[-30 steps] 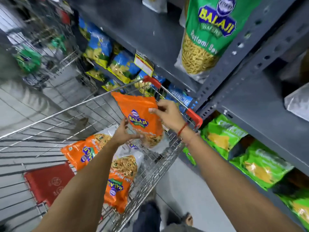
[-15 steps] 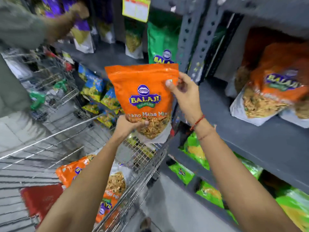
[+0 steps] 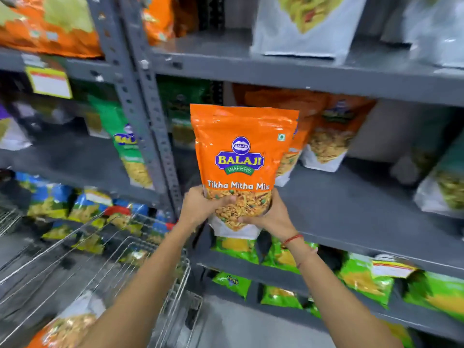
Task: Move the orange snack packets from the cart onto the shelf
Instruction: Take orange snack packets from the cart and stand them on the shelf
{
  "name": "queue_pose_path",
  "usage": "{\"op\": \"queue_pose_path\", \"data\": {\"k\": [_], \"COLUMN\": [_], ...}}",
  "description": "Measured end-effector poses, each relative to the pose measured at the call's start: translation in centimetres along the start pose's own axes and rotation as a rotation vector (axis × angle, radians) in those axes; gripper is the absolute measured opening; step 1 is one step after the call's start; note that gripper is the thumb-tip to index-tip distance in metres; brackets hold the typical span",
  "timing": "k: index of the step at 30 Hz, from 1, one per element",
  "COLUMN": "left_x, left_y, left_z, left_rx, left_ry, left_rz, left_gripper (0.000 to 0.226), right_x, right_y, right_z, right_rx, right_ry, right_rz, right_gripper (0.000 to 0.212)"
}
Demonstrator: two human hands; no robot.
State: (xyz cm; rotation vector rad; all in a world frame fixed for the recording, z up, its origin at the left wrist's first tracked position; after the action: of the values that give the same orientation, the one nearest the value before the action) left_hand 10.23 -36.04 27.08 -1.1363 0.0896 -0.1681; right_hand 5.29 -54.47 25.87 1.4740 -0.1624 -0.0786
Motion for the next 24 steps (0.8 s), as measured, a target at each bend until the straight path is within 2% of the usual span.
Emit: {"op": "queue_pose_path", "data": {"k": [4,6,10,14,16,18,22,24], "left_x": [2.8,4.2,5.9,7.8,8.4,8.9,10.5,11.6], "left_y": [-4.6,-6.5,-9.8,-10.2,-9.8,-10.2,-11.0,-11.1], "left_z": [-7.6,-11.5,-18.3,-25.3,-28.1,-29.7,-31.5,-31.9], "left_rx": [-0.011,-0.022,-0.022,0.053,0.070,0.075,0.086,0.107], "left_ry": [0.162,0.220,0.322,0.415,0.392,0.345,0.323,0.315], "left_rz": [-0.079,-0.098,-0.155,-0.149,-0.137,-0.131,-0.132,-0.137], "left_gripper": [0.064,0.065,0.054,0.065,0.069,0.062,0.055,0.056], "right_x": [0.3,0.4,1.4,2.9,3.4,4.3,6.5,7.3], "right_y": [0.1,0.1,-0.3,-2.3,-3.4,-3.9,-3.9,-4.2], "right_z": [8.4,12.4,19.5,25.6,27.7,29.5,31.3,31.8], "right_rx": [0.010,-0.003,-0.023,-0.065,-0.087,-0.125,-0.209,-0.242], "right_ry": [-0.180,-0.236,-0.286,-0.258,-0.253,-0.275,-0.269,-0.285], "right_rz": [0.043,0.048,0.022,-0.068,-0.124,-0.157,-0.183,-0.194], "right_gripper": [0.088,0.090,0.085,0.091,0.088,0.087,0.102,0.101]}}
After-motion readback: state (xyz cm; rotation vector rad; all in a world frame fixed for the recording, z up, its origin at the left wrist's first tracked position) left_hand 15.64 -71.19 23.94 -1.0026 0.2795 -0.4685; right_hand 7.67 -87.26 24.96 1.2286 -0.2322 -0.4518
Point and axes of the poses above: each hand's wrist, its own x-axis towards the middle knuckle, its own z-axis out of the back of the hand, y = z × x, the point moved 6 cm from there along x, towards the middle knuckle, and after that the axes turned 10 degrees about x, right-handed, at the moved point
